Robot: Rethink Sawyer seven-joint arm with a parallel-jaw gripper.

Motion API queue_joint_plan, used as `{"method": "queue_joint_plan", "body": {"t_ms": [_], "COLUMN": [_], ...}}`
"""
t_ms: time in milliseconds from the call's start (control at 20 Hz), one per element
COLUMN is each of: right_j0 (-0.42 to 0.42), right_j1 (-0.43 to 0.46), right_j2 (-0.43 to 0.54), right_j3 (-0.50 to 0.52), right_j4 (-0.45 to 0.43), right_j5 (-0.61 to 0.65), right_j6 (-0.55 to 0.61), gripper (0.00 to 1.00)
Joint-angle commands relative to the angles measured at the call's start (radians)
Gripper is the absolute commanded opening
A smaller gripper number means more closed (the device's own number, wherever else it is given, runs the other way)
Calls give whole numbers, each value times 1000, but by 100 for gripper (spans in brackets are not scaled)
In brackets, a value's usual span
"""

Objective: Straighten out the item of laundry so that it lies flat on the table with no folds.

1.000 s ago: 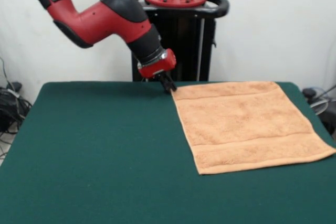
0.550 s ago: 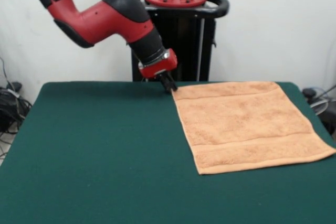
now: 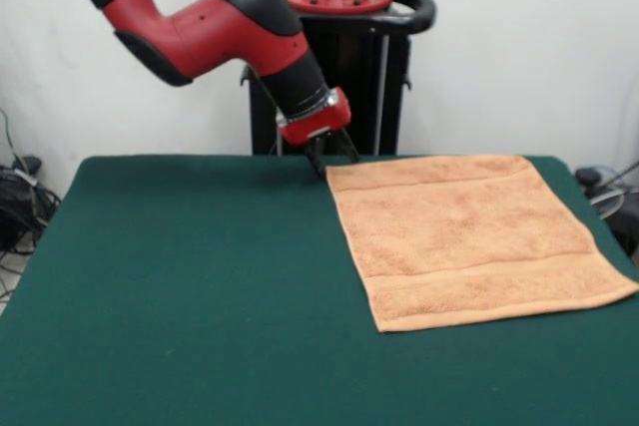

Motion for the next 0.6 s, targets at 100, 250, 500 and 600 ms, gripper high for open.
{"method": "queue_joint_plan", "body": {"t_ms": [100, 250, 500, 600], "right_j0": [127, 131, 106, 97], "right_j1": [-53, -85, -128, -155], "right_j2": [-146, -153, -110, -99], "right_j3": [-134, -117, -83, -65], "right_j4": [-4, 21, 77, 97], "right_j5": [-68, -65, -16, 14], "right_j6": [136, 124, 74, 57], "gripper": [100, 100, 100, 100]}}
